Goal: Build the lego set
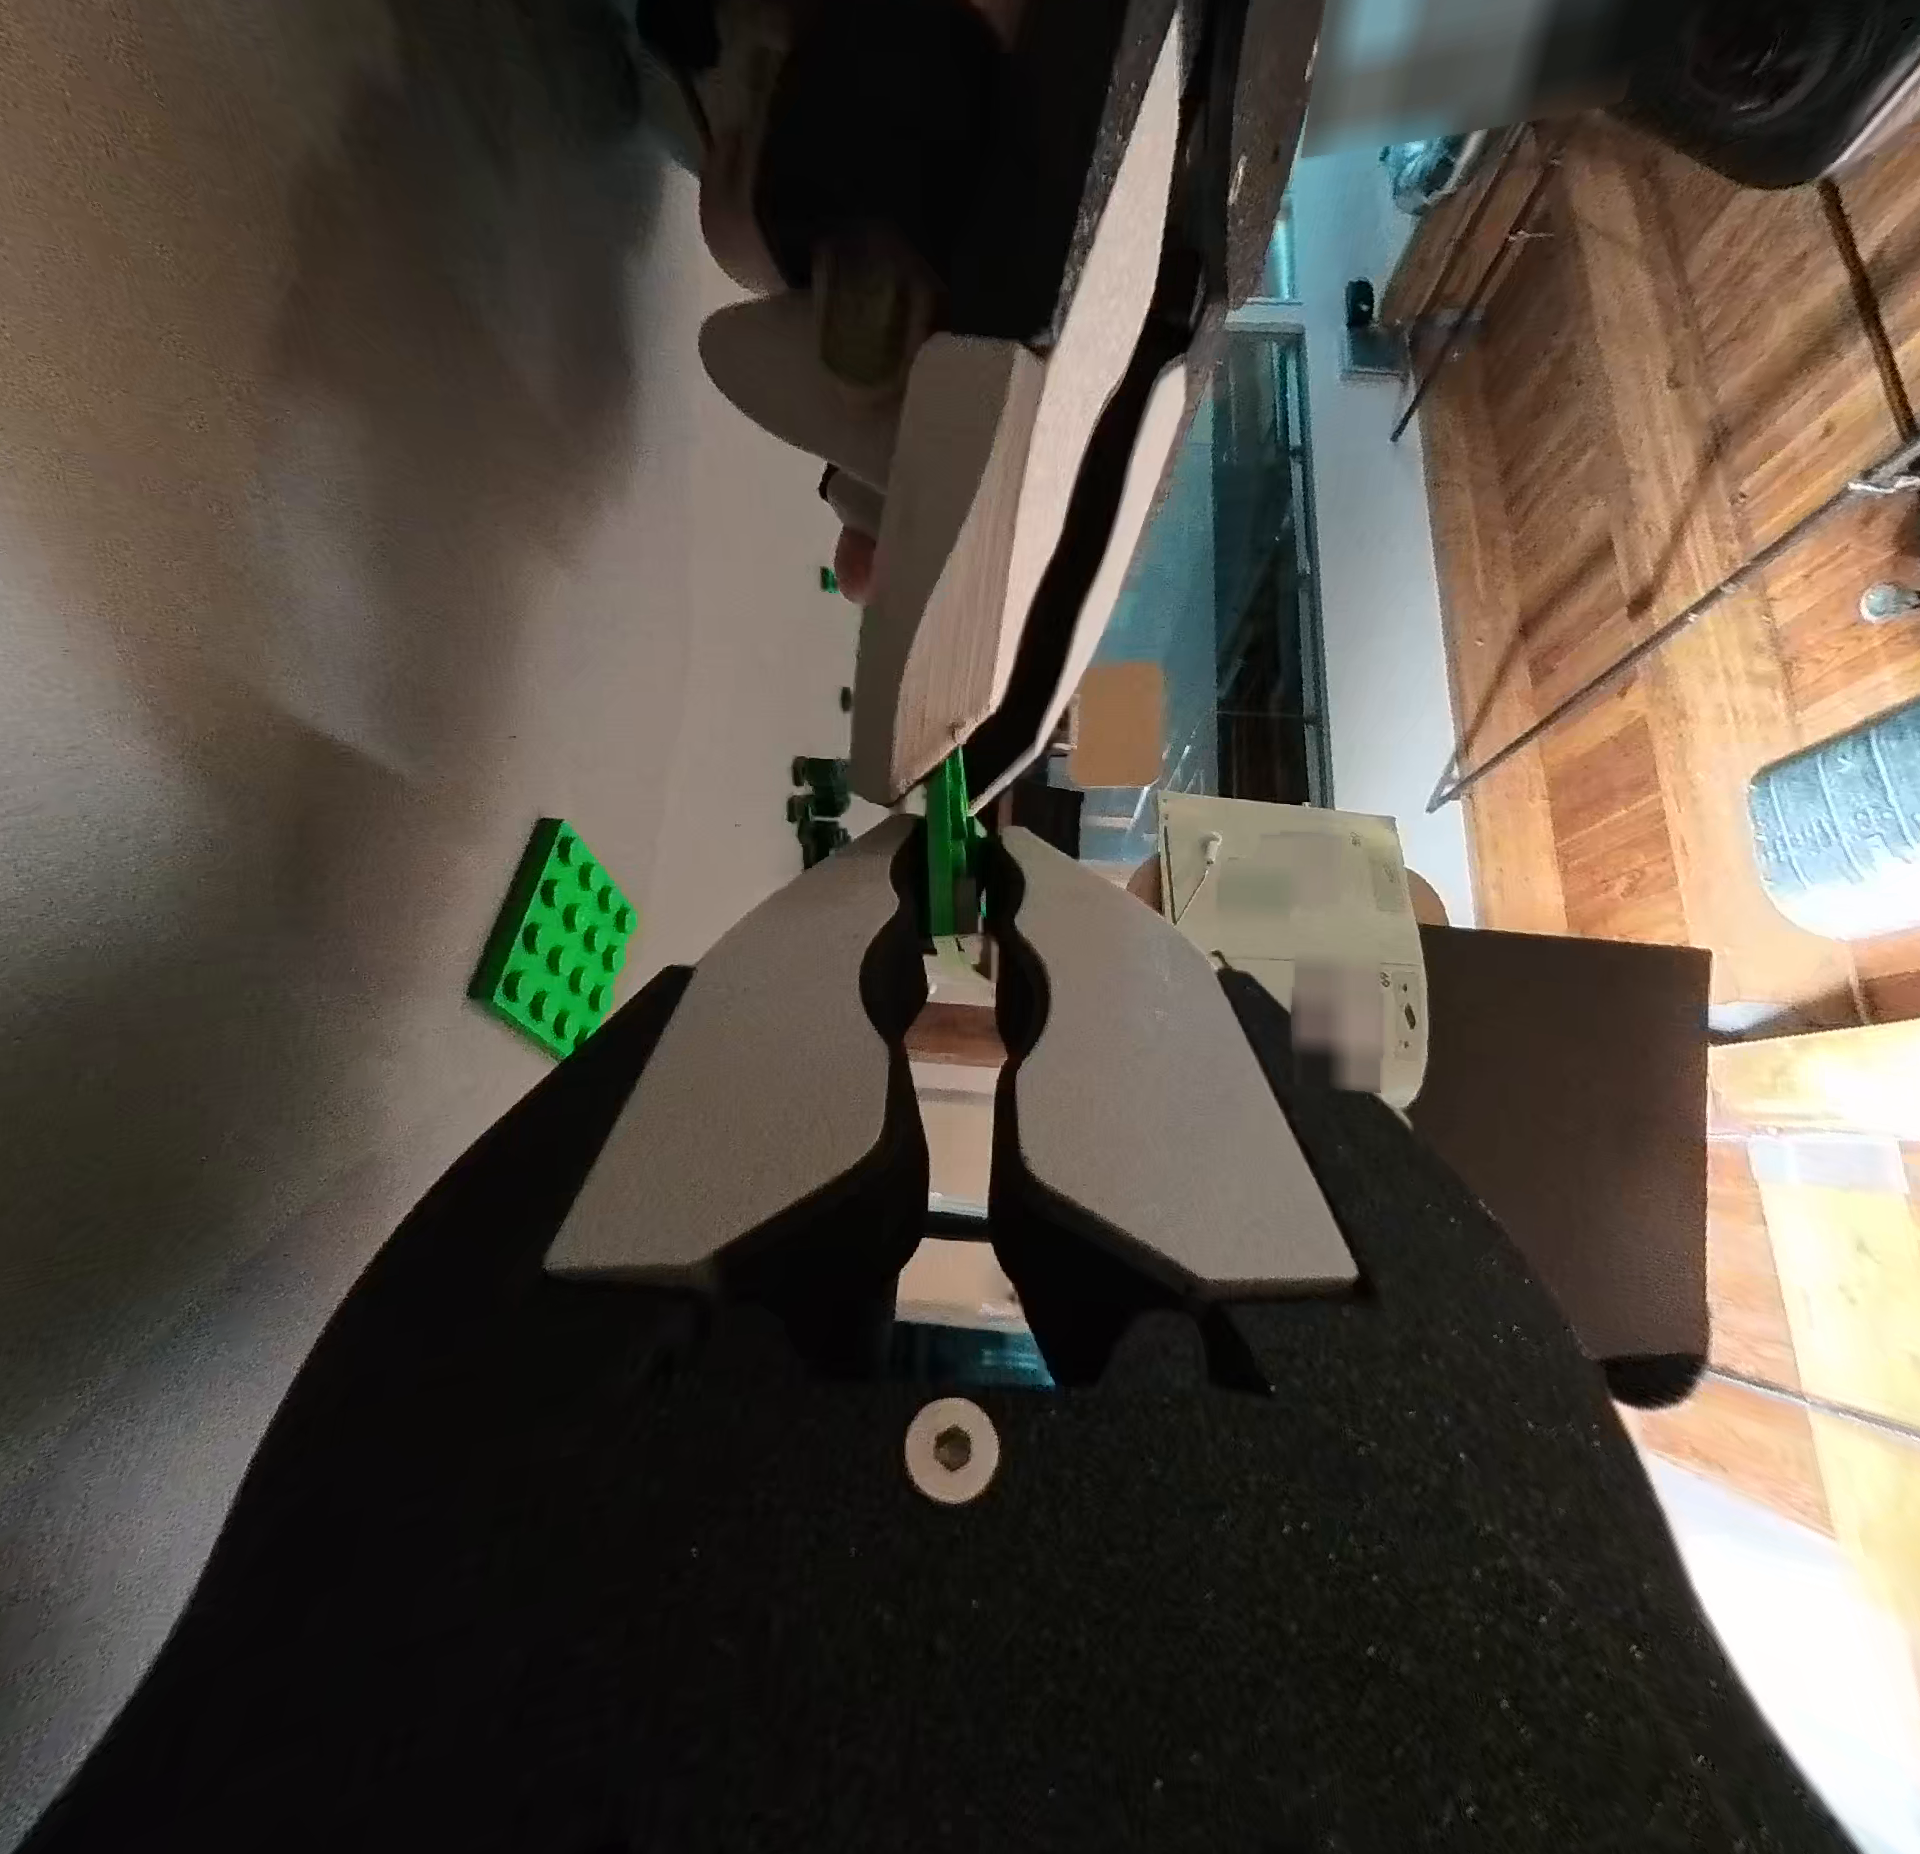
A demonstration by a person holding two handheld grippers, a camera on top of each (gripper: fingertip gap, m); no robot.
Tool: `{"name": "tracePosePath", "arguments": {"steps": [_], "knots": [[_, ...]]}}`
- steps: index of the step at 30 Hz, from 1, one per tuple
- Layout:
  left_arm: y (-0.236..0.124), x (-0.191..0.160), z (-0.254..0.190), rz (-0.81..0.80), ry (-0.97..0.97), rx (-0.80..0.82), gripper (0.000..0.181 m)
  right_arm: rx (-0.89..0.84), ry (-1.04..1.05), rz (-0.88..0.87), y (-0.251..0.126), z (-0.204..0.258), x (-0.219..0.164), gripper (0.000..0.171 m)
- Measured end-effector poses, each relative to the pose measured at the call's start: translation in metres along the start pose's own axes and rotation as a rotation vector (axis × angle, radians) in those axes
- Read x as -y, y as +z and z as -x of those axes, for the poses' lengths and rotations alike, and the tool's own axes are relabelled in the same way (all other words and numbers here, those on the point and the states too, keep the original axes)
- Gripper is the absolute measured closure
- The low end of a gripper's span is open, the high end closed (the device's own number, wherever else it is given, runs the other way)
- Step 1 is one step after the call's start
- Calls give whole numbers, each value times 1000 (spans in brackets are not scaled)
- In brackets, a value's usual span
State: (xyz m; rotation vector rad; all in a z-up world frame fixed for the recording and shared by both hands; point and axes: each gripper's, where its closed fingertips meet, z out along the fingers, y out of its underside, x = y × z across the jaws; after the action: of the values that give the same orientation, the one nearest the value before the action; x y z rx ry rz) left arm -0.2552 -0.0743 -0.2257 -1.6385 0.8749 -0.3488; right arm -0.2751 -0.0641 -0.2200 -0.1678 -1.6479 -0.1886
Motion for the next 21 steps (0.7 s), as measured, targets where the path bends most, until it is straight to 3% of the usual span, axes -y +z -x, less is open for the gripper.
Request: {"name": "tracePosePath", "arguments": {"steps": [10,21], "knots": [[0,-1,-1,11,-4,-11,149,88,116,2,-1,5,0,163],[1,-4,-2,28,41,5,149,73,84,23,-1,8,-1,161]]}}
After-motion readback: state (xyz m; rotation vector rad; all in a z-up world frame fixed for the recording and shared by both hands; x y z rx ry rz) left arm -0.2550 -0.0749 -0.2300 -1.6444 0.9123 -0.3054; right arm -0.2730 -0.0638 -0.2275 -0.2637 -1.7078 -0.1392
